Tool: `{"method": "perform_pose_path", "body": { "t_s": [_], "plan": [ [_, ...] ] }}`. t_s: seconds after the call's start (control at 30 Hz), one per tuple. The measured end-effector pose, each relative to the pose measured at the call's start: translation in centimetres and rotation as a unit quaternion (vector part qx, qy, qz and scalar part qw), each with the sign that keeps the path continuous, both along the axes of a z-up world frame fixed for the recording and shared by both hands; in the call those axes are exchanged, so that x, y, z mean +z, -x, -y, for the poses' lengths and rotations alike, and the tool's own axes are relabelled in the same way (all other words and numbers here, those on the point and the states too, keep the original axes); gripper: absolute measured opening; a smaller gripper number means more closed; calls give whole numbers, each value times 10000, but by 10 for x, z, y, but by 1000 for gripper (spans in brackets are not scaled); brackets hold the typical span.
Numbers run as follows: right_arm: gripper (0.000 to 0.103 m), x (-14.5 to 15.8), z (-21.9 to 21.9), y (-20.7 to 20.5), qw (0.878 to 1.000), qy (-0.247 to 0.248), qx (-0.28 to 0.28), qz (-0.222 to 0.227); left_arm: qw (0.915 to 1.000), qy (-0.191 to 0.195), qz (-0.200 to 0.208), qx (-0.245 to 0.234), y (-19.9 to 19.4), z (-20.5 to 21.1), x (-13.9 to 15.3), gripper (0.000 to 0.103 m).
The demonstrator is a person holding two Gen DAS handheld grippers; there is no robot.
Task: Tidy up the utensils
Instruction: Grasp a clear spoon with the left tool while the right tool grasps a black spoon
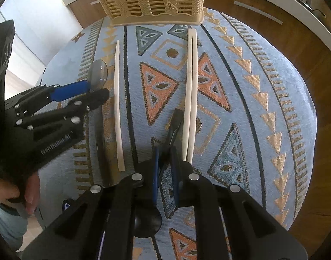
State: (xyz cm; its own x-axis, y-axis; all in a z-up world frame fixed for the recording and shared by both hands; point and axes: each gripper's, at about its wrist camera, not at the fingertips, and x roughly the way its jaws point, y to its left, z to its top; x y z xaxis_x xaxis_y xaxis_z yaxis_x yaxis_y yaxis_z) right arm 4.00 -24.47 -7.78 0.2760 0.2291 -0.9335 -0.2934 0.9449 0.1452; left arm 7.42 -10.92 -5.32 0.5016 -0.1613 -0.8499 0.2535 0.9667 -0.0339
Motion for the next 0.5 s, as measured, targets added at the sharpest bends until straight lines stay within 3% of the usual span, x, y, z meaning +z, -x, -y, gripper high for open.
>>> {"method": "perform_pose_path", "body": {
  "t_s": [0.1, 0.2, 0.37, 0.5],
  "plan": [
    [9, -1, -3, 0, 9999, 110, 65, 6, 9996, -245, 125, -61, 4, 4, -1, 33],
    [8, -3, -9, -1, 9997, 133, 184, 23, 9985, -482, 206, -168, 4, -2, 0, 9],
    [6, -2, -9, -7, 9996, -158, 214, -26, 9962, -460, 172, -726, 6, -17, 2, 9],
    [6, -5, -10, -15, 9996, -175, 160, -166, 9962, -374, 115, -775, 4, -32, 3, 9]
  ]
}}
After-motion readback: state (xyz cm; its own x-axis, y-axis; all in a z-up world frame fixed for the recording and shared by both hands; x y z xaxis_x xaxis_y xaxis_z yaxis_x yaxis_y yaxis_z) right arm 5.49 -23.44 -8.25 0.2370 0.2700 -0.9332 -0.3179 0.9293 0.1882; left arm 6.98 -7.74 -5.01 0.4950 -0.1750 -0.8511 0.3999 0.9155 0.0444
